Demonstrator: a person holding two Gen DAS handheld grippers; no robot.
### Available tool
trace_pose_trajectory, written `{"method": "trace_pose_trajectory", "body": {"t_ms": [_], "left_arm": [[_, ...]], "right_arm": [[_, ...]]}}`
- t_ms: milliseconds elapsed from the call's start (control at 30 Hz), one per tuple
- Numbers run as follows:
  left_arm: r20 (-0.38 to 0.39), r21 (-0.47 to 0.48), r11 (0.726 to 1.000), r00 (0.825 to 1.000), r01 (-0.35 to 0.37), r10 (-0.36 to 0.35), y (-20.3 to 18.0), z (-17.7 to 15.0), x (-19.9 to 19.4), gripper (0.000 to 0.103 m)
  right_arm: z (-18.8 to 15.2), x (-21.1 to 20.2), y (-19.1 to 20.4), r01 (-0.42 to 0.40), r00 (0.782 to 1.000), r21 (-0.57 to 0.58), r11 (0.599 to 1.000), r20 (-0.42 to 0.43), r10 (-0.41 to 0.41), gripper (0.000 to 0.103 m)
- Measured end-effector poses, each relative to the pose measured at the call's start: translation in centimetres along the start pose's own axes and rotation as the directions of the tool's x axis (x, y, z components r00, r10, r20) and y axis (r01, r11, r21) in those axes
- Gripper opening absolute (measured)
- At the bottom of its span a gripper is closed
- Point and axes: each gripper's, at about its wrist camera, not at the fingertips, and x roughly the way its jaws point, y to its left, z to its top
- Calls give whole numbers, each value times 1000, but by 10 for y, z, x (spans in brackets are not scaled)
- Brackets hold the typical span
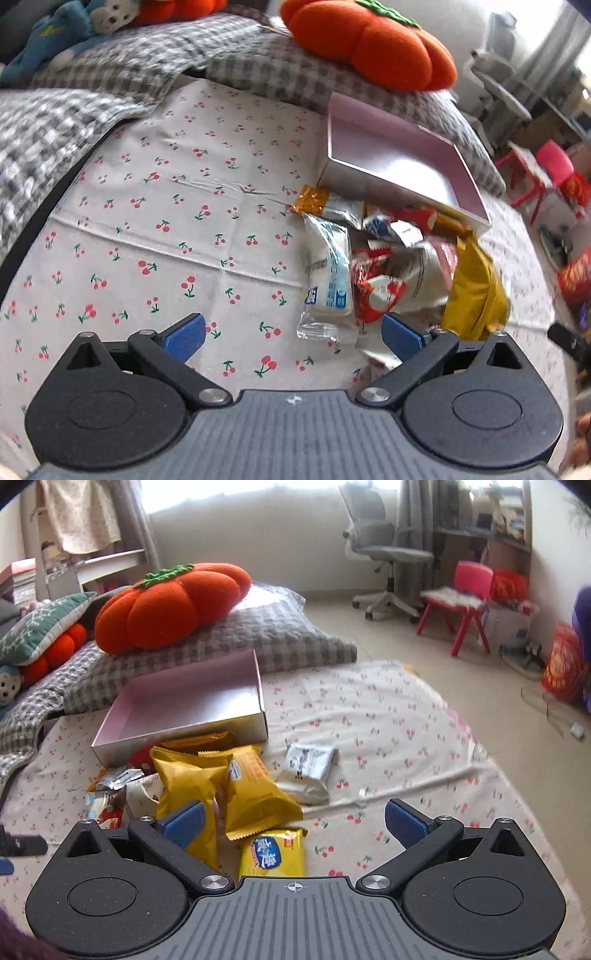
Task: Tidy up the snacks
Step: 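Reach the left tool to the white Pecan Kernels pack while the right tool reaches the yellow cracker pack, then grasp the Pecan Kernels pack with the left tool while the right tool grasps the yellow cracker pack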
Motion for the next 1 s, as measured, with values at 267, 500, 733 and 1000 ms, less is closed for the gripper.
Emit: {"method": "trace_pose_trajectory", "body": {"t_ms": [267,500,733,1000], "left_arm": [[-33,46,999,999,-12,13,-3,-9,7,91],[-113,100,990,989,103,-91,-21,-25,25,68],[-122,136,973,978,185,-169,-44,-30,32,60],[-168,140,948,951,285,-261,-57,-38,30,68]], "right_arm": [[-7,6,7,-17,1000,-58,998,-12,16,103],[-13,18,-5,-26,999,-23,999,-48,25,98],[-19,34,-13,-45,994,10,999,-95,46,89],[-27,45,-14,-69,988,26,997,-135,72,81]]}}
